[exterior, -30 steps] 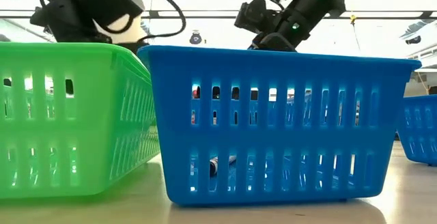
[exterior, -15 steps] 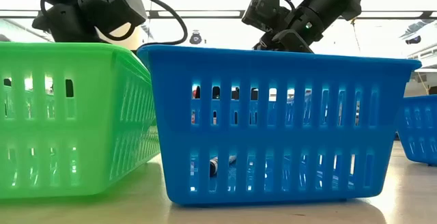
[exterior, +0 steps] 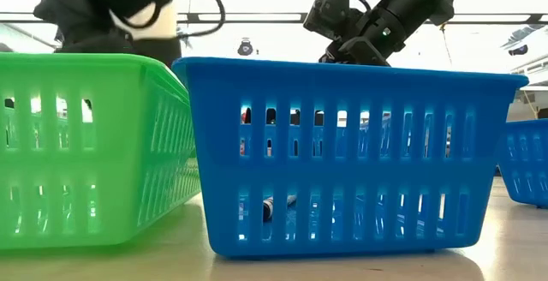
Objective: Sort crayons
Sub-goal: Put the white crayon into the black bin
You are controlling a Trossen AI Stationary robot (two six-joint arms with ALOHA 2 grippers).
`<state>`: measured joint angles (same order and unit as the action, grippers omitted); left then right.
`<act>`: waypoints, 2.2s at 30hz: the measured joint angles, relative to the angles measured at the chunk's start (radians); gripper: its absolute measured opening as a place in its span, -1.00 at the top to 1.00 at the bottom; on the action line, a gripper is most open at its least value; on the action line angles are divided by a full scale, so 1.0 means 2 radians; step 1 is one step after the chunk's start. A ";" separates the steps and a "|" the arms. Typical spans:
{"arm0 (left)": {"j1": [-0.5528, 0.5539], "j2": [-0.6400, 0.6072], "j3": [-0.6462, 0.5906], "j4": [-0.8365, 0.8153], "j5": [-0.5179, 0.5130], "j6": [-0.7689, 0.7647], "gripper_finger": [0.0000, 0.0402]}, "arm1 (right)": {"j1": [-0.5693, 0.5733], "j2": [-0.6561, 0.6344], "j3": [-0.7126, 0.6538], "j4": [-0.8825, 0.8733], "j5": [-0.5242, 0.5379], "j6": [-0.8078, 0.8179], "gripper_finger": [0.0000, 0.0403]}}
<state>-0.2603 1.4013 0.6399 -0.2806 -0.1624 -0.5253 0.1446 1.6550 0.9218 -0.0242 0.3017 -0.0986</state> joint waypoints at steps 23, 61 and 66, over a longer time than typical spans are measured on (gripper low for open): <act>-0.105 -0.065 0.006 0.074 0.011 -0.216 0.92 | 0.003 0.000 0.000 -0.020 0.164 0.026 0.59; -0.339 0.053 0.128 -0.201 0.069 -0.881 0.82 | 0.001 0.000 -0.011 0.068 0.137 -0.082 0.59; -0.336 0.051 0.128 -0.207 0.041 -0.872 0.45 | -0.009 0.000 -0.011 0.073 0.110 -0.086 0.59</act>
<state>-0.9329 1.5027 0.8963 -0.6955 -0.0813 -2.2702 0.1262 1.6554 0.8993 0.1209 0.5212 -0.2716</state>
